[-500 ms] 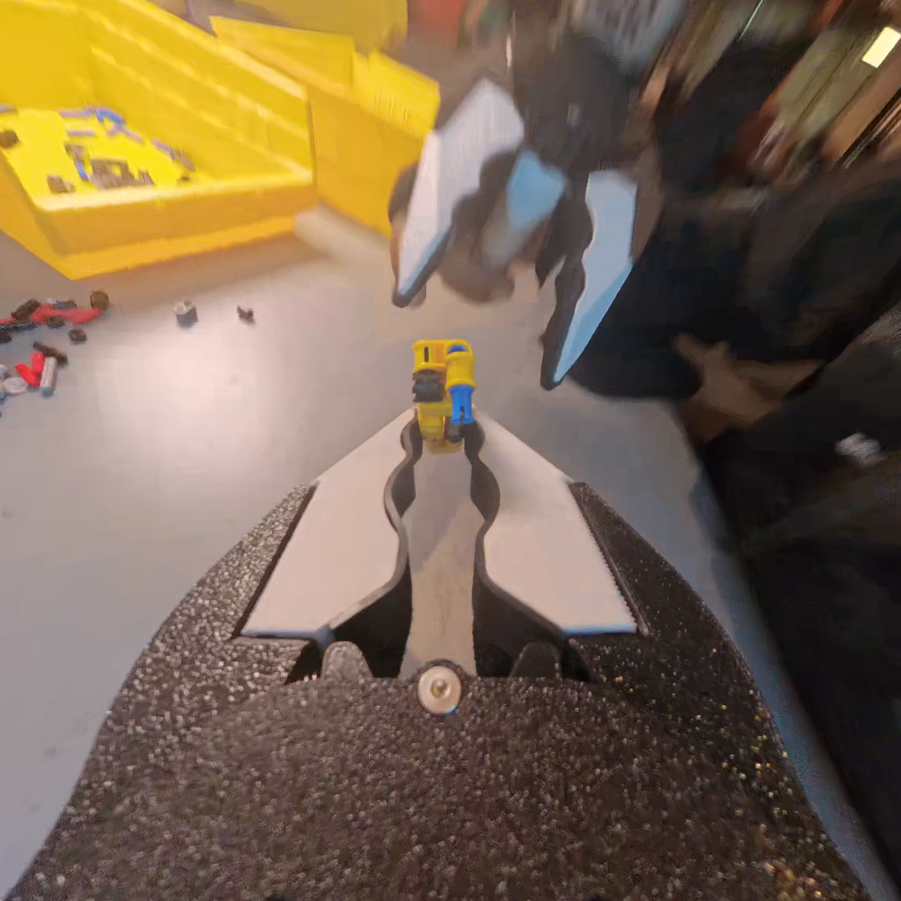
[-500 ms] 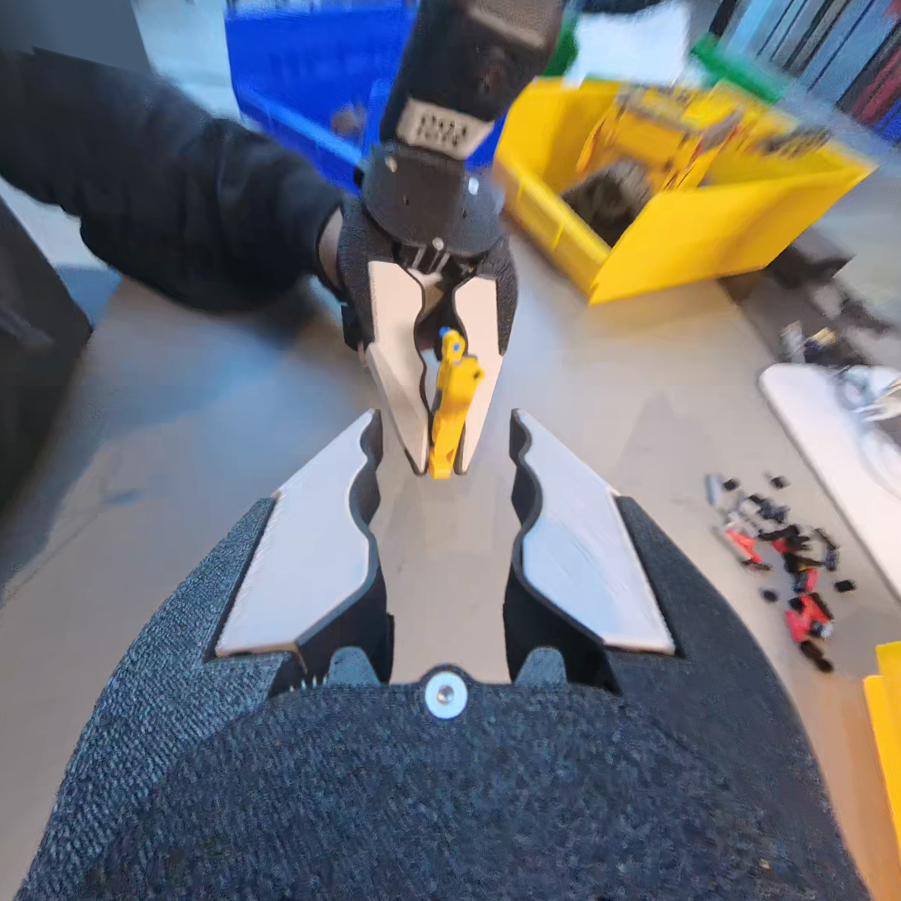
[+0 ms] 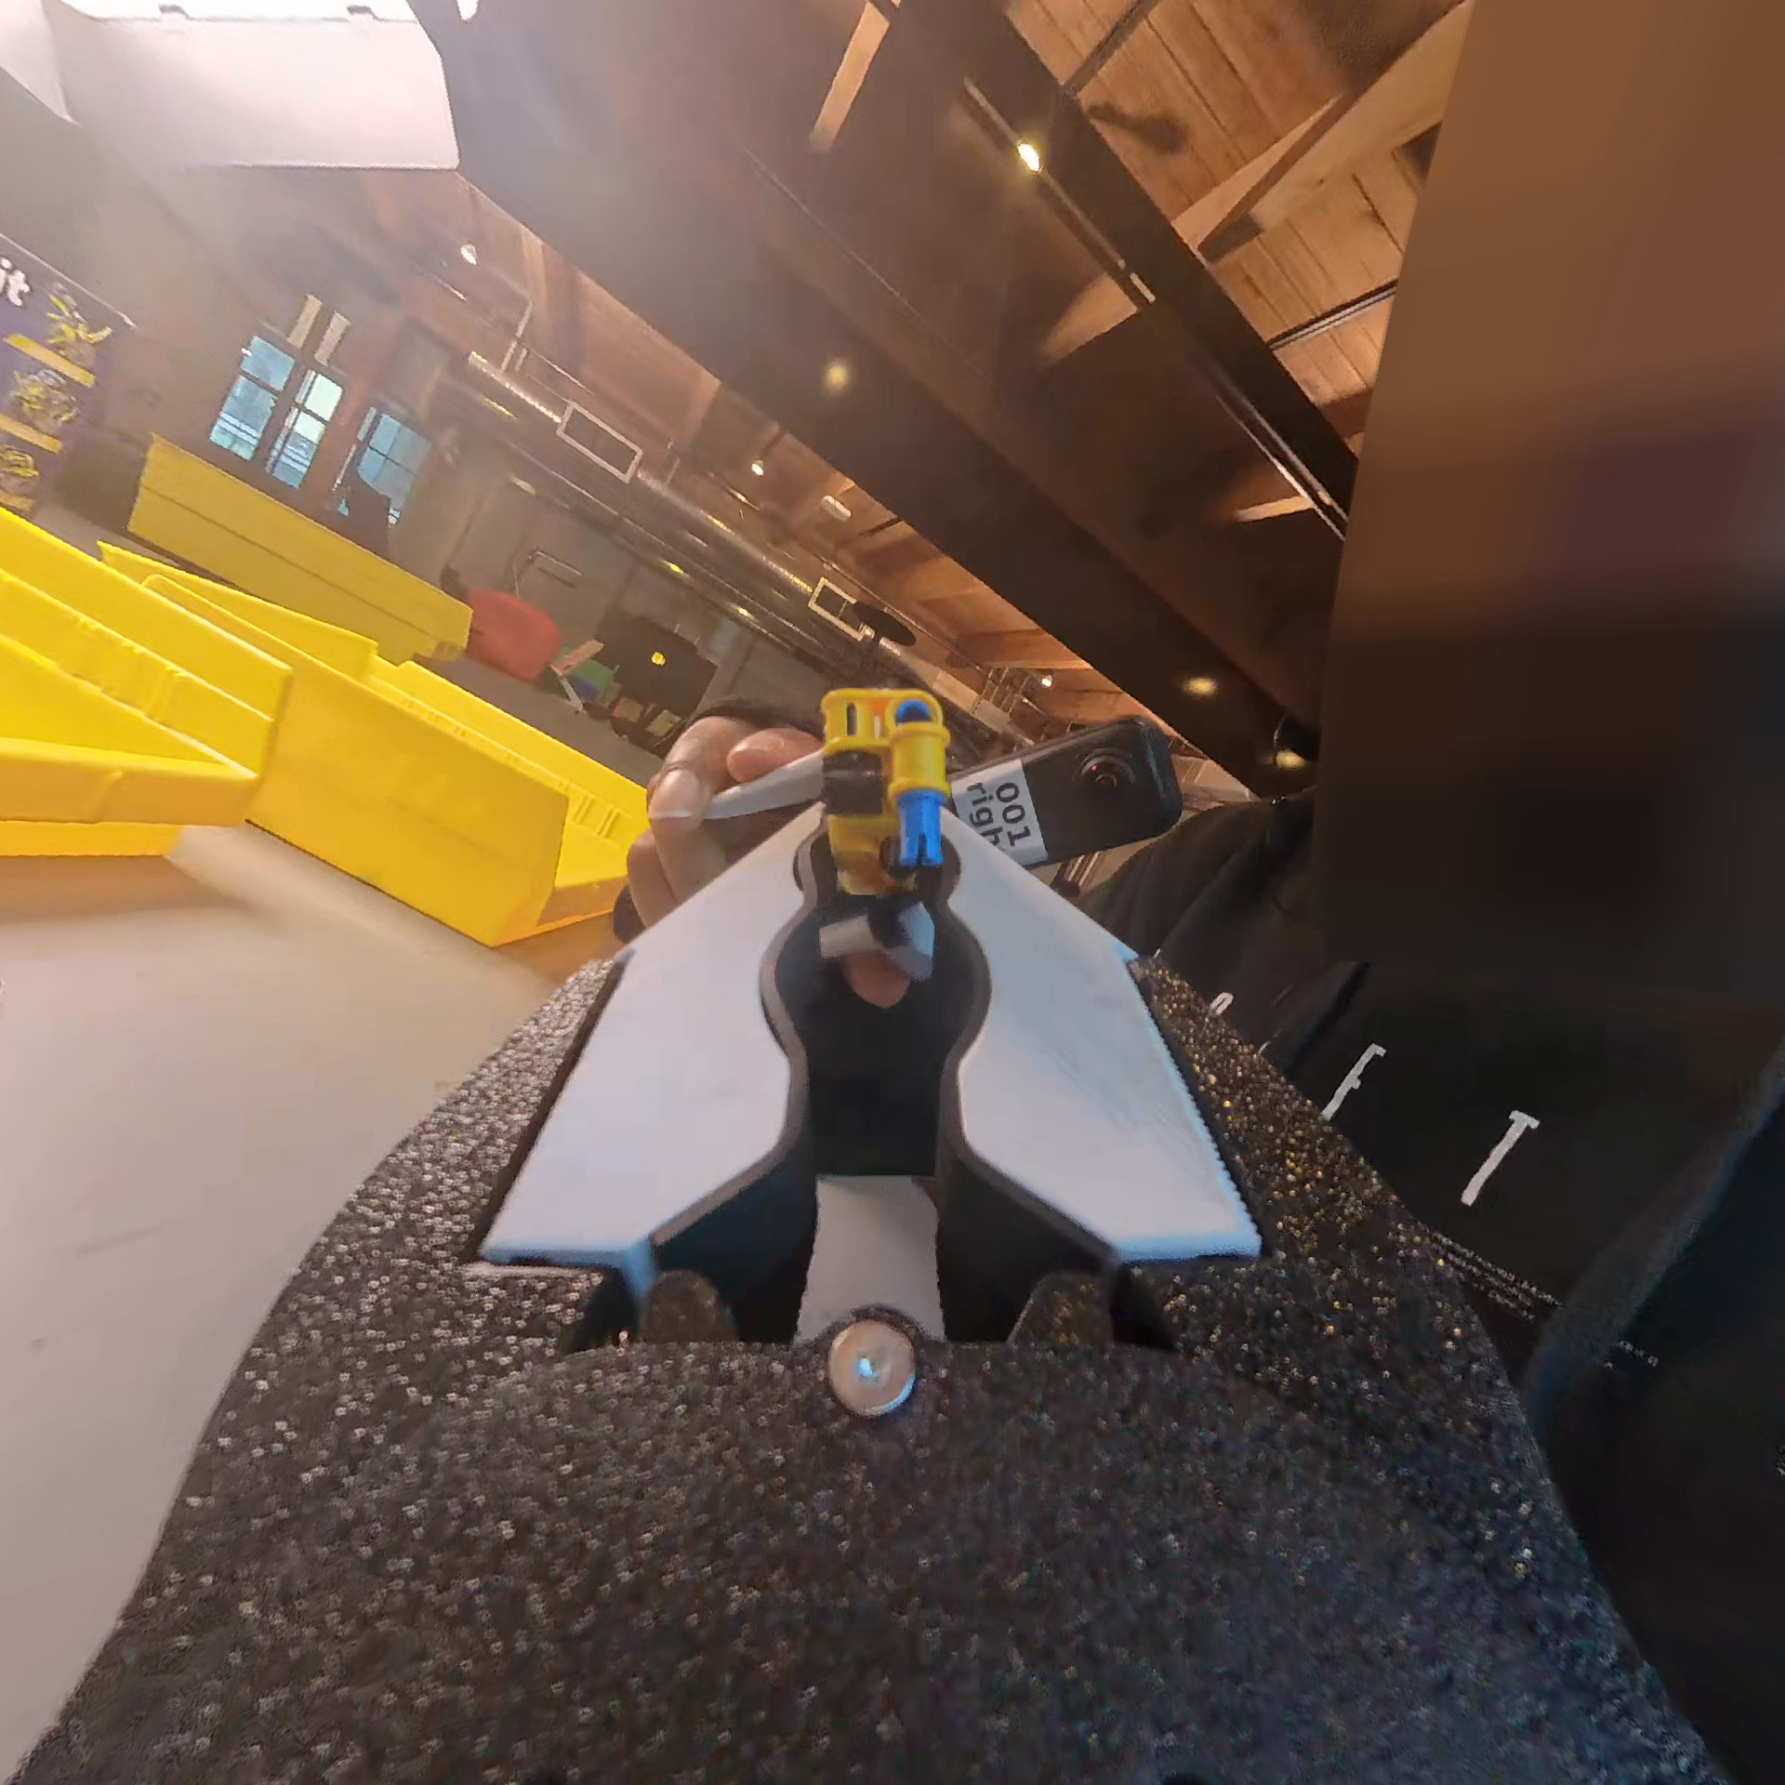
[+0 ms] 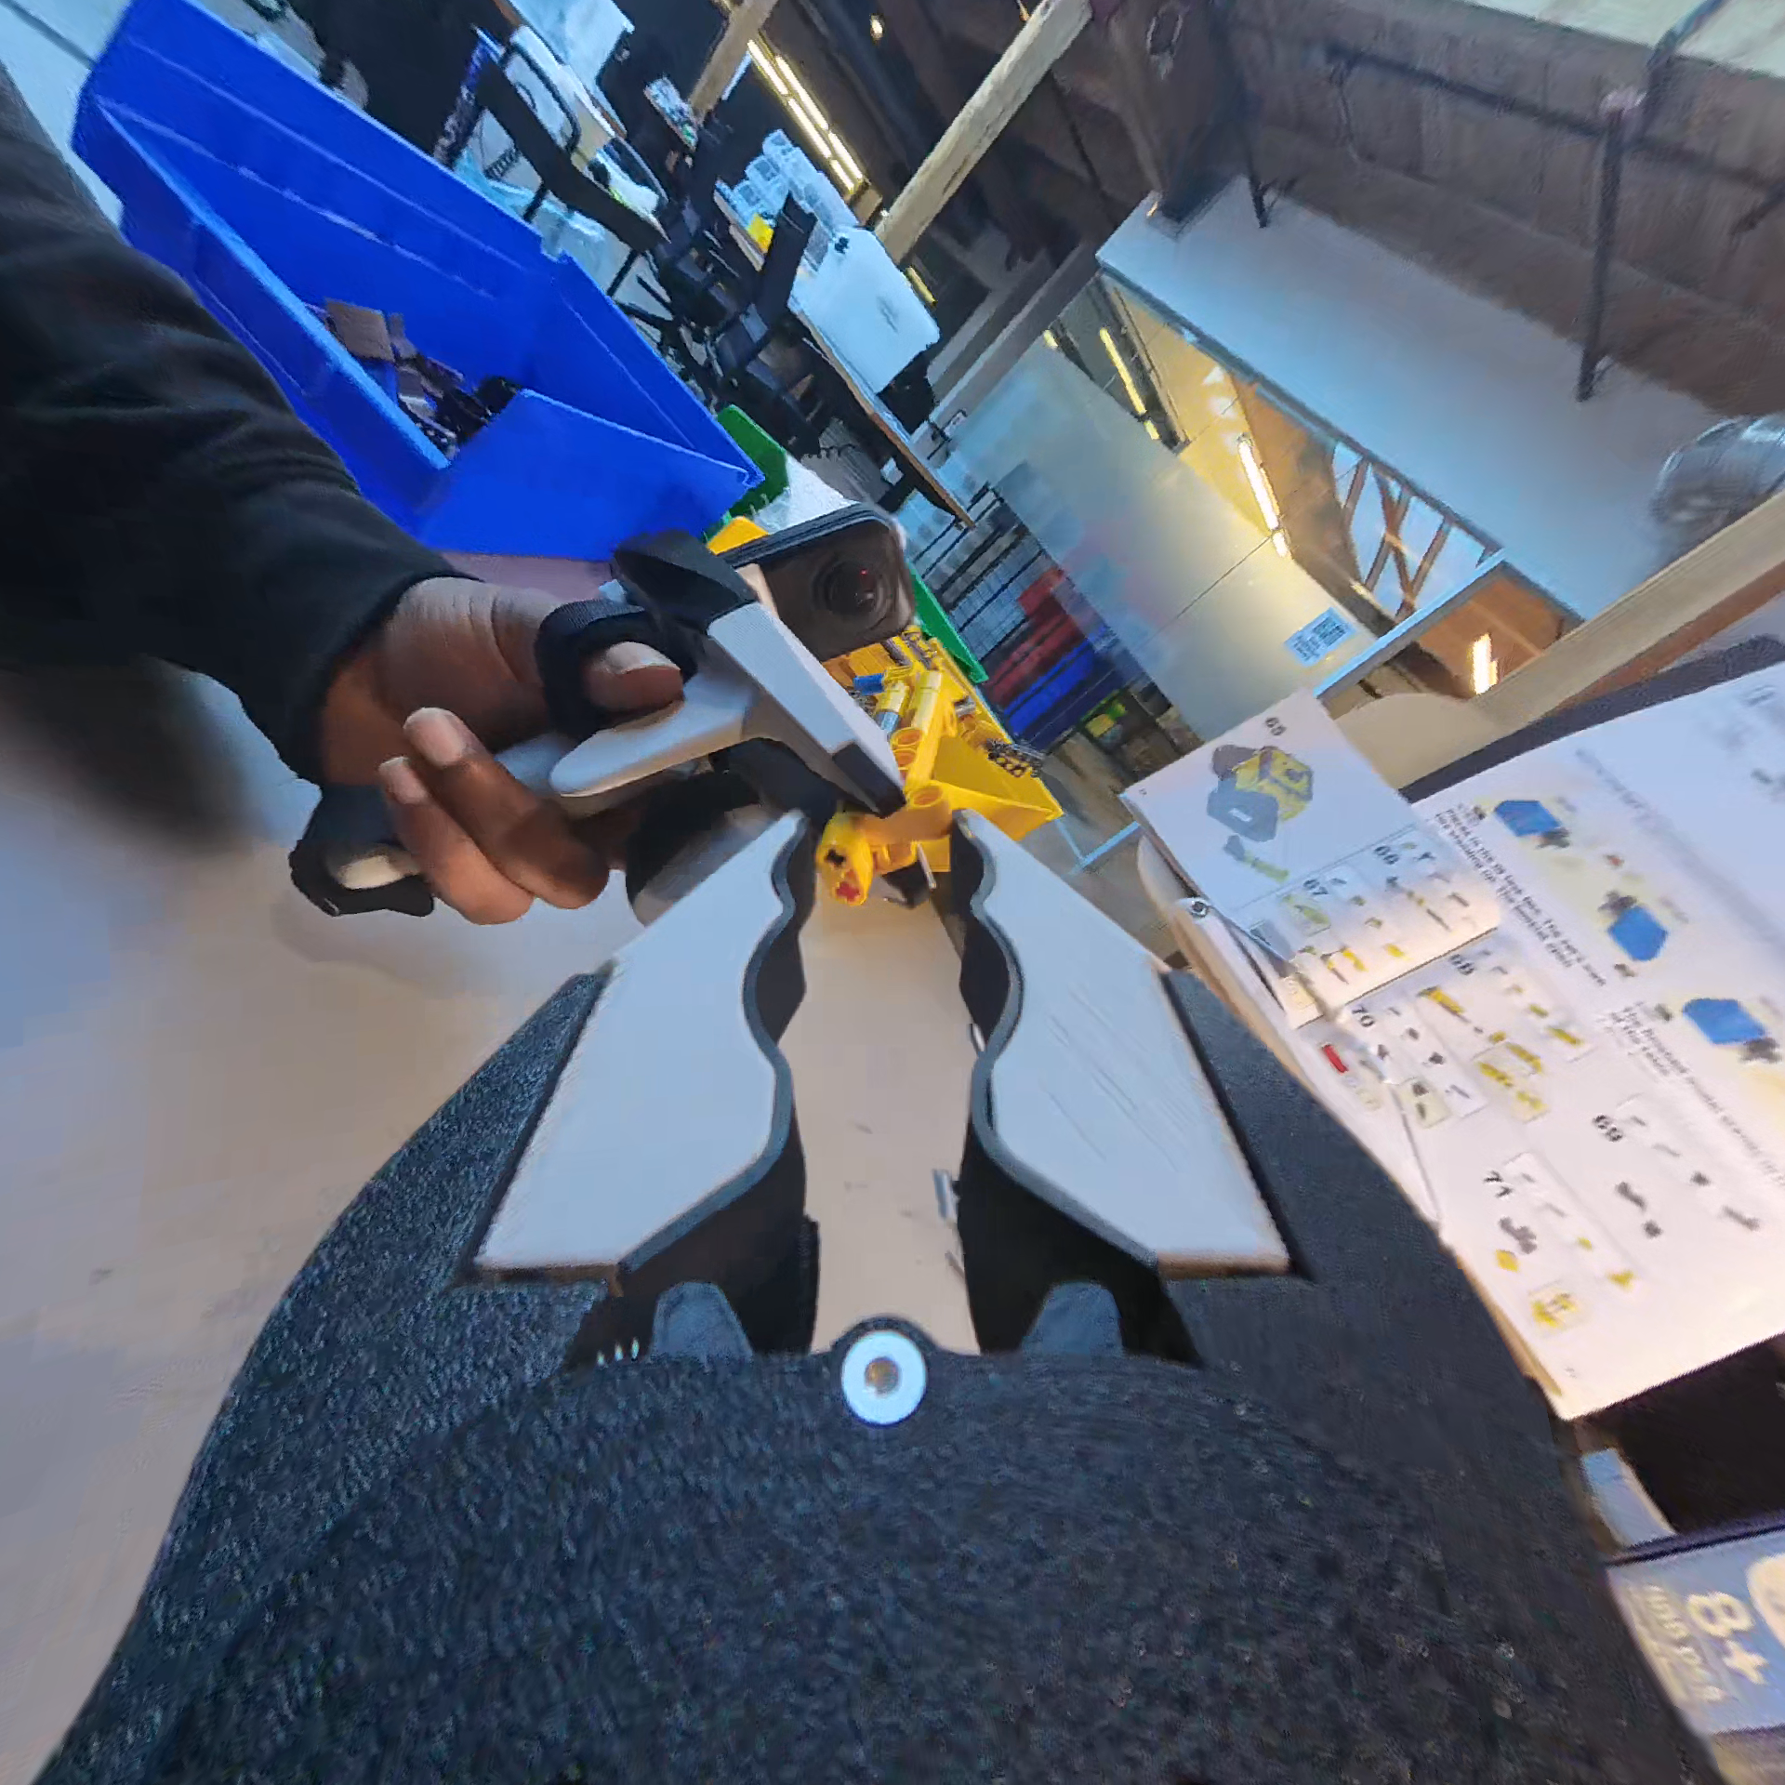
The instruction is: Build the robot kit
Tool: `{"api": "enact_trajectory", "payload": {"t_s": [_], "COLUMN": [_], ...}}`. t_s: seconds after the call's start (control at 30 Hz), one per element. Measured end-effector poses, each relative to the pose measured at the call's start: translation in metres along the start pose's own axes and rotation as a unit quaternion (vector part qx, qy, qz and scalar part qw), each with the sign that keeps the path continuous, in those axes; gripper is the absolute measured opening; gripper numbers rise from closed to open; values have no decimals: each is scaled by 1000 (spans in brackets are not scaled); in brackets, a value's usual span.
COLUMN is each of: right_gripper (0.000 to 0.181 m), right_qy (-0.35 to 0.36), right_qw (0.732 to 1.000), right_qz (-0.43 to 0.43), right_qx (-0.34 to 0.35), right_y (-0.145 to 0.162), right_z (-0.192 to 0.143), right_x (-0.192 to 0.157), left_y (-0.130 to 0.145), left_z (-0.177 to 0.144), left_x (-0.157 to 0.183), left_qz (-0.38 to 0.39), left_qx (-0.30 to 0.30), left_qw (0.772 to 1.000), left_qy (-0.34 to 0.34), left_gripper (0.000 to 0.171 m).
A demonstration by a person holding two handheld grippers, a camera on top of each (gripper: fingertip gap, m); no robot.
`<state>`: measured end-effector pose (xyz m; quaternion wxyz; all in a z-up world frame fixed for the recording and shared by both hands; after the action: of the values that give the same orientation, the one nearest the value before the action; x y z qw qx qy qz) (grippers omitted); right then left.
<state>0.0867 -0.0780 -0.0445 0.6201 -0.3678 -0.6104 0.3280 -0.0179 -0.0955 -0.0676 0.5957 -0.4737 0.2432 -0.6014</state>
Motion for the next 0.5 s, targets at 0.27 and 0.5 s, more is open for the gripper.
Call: {"api": "enact_trajectory", "payload": {"t_s": [0.27, 0.5], "right_gripper": [26, 25], "right_qy": [-47, -107], "right_qw": [993, 977], "right_qz": [-104, -184], "right_qx": [-5, -17], "right_y": [12, 23], "right_z": [-19, -20], "right_x": [-5, -23], "left_y": [-3, 20], "left_z": [-15, -12], "left_x": [2, 11], "left_qz": [83, 170], "left_qx": [-146, -314], "left_qw": [985, 933], "left_qy": [-34, -43], "left_gripper": [30, 17]}}
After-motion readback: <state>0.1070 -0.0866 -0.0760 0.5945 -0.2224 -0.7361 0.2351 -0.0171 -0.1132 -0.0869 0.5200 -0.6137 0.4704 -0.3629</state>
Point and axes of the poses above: each gripper's, where its closed fingertips meet, z out along the fingers, y out of its underside, x = y × z across the jaws, the point moved 7 cm from there along -z, back along the fingers, and after that the axes turned 14 degrees about z, right-handed, at the moved point
